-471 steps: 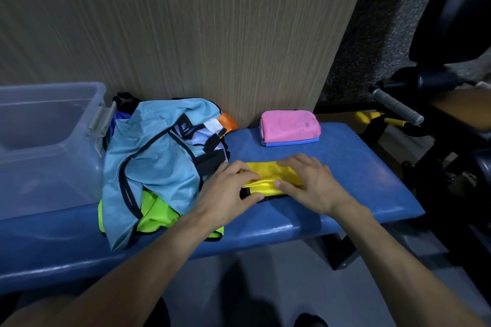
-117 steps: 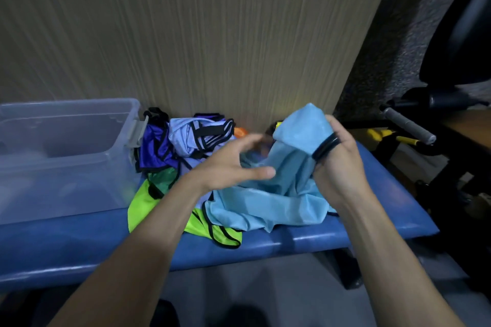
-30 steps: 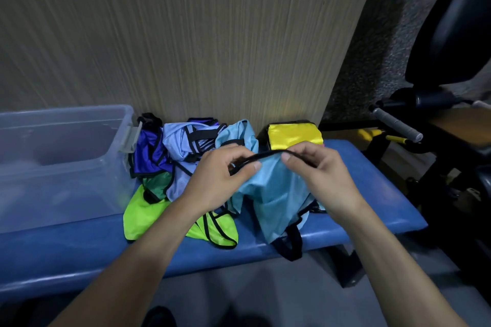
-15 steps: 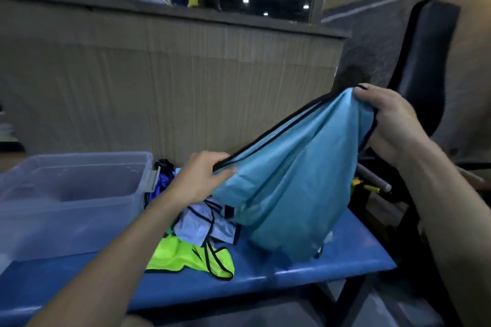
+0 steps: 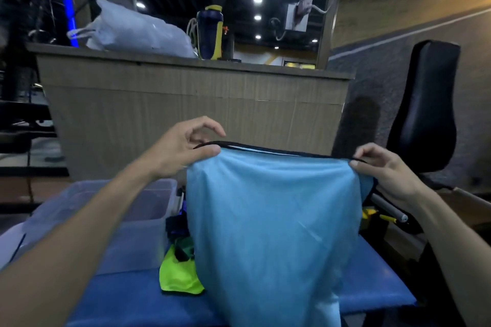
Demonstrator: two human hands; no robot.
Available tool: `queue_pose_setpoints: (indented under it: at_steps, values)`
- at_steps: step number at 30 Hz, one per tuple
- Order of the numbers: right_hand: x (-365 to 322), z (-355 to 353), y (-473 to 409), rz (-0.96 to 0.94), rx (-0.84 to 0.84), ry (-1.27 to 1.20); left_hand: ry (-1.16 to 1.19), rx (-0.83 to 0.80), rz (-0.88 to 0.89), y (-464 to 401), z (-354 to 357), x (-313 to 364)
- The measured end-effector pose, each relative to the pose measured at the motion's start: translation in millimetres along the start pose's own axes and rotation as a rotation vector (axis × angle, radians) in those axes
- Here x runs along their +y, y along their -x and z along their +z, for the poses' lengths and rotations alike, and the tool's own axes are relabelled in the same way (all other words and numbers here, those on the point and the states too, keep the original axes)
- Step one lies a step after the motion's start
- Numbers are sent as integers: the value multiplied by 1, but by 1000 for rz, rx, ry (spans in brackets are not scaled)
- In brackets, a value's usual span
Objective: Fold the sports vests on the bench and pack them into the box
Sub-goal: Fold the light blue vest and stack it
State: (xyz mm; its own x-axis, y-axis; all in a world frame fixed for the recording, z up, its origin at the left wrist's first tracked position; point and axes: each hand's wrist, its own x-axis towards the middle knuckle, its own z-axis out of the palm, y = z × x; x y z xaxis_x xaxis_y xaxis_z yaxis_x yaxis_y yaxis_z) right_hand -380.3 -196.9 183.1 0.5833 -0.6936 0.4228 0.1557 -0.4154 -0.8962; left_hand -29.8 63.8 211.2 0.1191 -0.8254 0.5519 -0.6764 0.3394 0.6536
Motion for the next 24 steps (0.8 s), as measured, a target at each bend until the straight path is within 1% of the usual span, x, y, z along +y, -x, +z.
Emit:
queue_pose_setpoints:
  at_steps: [2,4,10,12,15,17,20,24]
  values:
    - [2,-2,0,19,-19,51,-47,-18,34,-1,-1,0]
    - [3,-3,-2,25,-33,110,-103,-6,29,-2,0,1]
    - [4,-7,-8,30,-95,228,-308,97,20,-9,-4,-3]
    - [2,-7,-10,25,-102,236,-356,162,8,-13,-6,-3]
    - [-5,-5,-11,49,-122,219,-367,321,-33,-24,-8,-1]
    - [-9,-5,-13,83,-149,219,-356,391,-65,-33,-10,2]
    - [-14,-5,-16,114,-185,251,-349,411,-53,-43,-12,6]
    - [-21,-8,-20,76,-196,273,-352,378,-40,-49,-16,6]
